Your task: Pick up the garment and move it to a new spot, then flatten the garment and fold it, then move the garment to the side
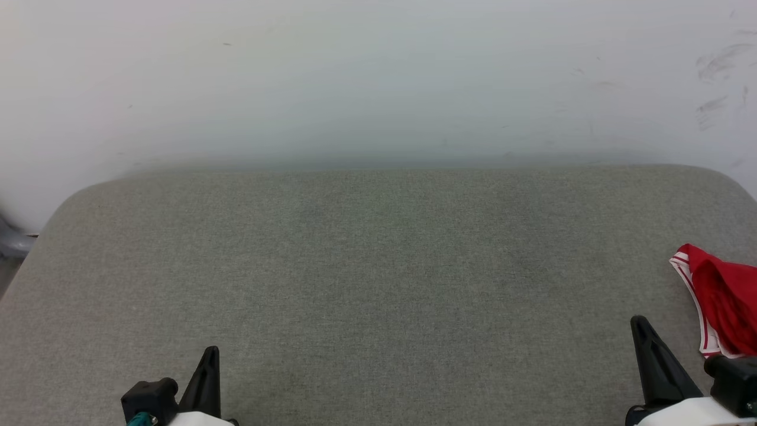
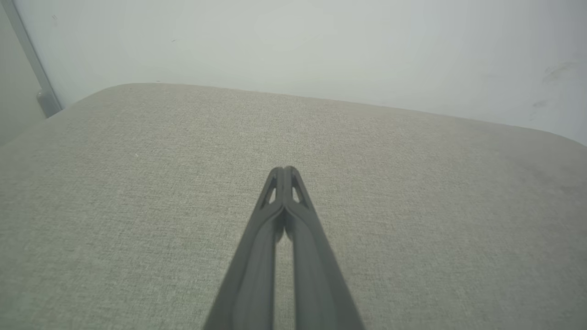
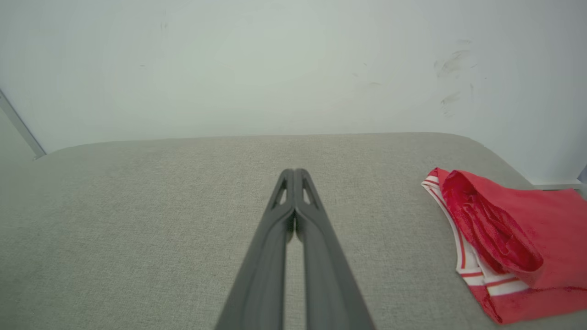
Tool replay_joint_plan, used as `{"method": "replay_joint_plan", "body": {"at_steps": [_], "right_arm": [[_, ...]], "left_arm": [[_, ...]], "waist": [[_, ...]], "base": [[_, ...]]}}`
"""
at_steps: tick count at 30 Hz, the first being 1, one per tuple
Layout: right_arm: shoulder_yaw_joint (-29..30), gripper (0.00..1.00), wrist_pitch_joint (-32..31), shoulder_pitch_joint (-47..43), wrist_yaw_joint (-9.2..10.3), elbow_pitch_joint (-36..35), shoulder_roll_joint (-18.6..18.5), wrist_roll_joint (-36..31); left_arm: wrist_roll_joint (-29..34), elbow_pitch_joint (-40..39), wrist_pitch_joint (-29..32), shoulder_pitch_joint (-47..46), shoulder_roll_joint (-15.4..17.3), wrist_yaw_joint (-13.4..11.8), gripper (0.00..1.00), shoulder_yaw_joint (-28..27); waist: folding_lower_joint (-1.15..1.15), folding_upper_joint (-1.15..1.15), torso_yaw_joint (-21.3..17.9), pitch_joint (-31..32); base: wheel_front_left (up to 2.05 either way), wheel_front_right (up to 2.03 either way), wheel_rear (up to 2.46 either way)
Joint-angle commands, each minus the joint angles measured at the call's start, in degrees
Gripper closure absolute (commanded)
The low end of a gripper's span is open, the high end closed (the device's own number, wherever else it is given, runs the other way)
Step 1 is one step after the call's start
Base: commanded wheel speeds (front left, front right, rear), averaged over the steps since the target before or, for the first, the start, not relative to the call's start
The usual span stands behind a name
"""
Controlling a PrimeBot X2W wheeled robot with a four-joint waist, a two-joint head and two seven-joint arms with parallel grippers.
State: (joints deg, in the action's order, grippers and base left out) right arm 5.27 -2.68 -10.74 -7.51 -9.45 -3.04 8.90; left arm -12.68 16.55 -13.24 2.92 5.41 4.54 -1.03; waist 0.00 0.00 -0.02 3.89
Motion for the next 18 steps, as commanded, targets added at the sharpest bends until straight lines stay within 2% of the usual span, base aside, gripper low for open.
{"method": "replay_joint_plan", "body": {"at_steps": [1, 18], "right_arm": [[0.06, 1.0, -0.09, 1.3, 0.0, -0.33, -0.08, 2.3], [0.15, 1.0, -0.79, 5.03, 0.01, 5.06, -0.27, 20.86]], "left_arm": [[-2.02, -0.66, 0.48, -1.88, 0.24, 0.21, 1.0, -0.67], [-19.78, -1.74, 4.38, -3.16, -0.37, 0.86, 1.0, -1.22]], "waist": [[0.0, 0.0, 0.0, -0.03], [0.0, 0.0, 0.0, -0.6]], "base": [[0.0, 0.0, 0.0], [0.0, 0.0, 0.0]]}}
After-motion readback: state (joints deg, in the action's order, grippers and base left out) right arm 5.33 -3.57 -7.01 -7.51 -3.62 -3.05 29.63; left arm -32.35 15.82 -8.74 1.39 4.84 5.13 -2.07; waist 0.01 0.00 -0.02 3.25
